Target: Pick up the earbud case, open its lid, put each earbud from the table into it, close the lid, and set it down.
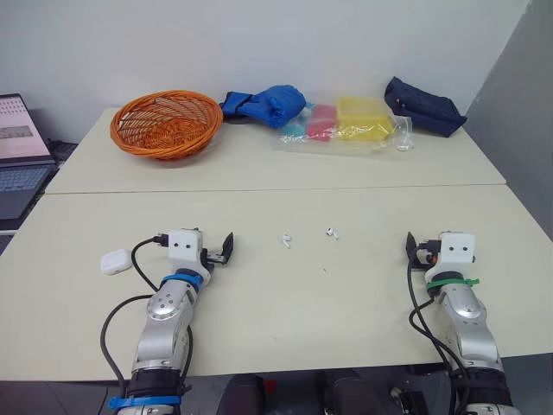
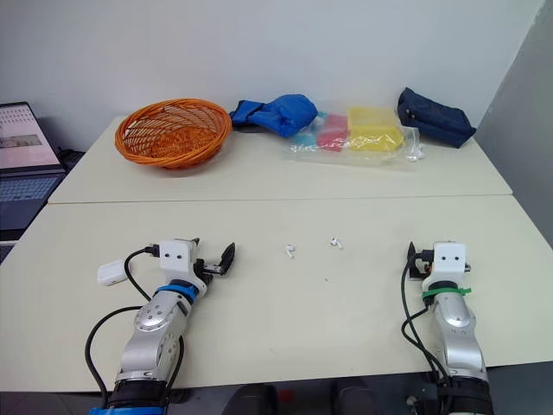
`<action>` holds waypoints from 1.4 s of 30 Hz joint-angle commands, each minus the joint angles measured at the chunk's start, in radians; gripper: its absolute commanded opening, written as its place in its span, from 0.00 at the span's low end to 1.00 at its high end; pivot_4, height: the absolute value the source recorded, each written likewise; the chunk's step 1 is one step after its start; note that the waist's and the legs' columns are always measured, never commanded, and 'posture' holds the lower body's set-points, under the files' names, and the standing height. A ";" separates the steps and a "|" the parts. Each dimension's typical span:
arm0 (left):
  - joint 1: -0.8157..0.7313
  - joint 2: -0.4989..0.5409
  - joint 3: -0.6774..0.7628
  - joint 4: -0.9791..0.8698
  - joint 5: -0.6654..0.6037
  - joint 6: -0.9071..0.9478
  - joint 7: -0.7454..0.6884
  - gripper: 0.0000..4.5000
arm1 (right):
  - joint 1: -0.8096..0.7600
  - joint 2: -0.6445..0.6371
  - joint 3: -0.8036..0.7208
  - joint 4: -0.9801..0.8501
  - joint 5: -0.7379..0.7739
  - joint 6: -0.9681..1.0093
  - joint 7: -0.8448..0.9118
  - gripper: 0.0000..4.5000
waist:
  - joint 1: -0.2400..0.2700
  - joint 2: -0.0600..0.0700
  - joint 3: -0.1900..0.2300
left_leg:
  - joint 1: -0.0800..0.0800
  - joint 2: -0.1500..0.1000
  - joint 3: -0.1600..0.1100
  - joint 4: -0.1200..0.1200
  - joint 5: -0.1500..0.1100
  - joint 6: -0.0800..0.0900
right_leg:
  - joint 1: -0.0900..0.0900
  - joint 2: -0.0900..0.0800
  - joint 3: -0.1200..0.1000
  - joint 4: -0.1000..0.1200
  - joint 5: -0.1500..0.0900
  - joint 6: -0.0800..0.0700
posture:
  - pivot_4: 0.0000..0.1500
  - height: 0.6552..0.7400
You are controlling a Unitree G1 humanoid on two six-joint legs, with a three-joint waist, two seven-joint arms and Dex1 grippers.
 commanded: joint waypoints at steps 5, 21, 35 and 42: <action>0.051 0.008 -0.004 -0.047 -0.003 0.013 -0.016 1.00 | -0.058 -0.018 -0.024 0.021 0.008 -0.030 0.001 1.00 | -0.003 0.000 0.000 | 0.000 0.000 0.000 0.000 0.000 0.000 | 0.000 0.000 0.002 0.000 0.000 0.000 | 1.00 1.00; 0.240 0.017 0.019 -0.331 -0.025 0.082 -0.002 1.00 | -0.127 -0.071 -0.020 0.093 0.031 -0.053 0.080 1.00 | -0.007 -0.001 0.000 | 0.000 0.001 0.000 -0.001 0.000 0.000 | -0.001 0.000 0.002 -0.001 -0.002 0.001 | 1.00 1.00; 0.552 -0.165 0.297 -0.643 -0.186 0.203 0.244 1.00 | -0.422 -0.227 0.265 -0.028 0.314 0.165 0.942 1.00 | -0.011 -0.006 0.005 | -0.001 0.001 -0.004 -0.001 0.000 0.000 | -0.001 0.001 -0.001 0.003 -0.008 -0.009 | 1.00 1.00; 0.453 -0.105 0.382 -0.534 -0.238 0.200 0.231 1.00 | -0.498 -0.299 0.344 -0.248 0.460 0.415 1.133 1.00 | -0.003 -0.009 0.006 | -0.002 0.001 -0.003 -0.001 0.000 0.000 | -0.002 0.002 -0.002 0.000 -0.008 -0.009 | 1.00 1.00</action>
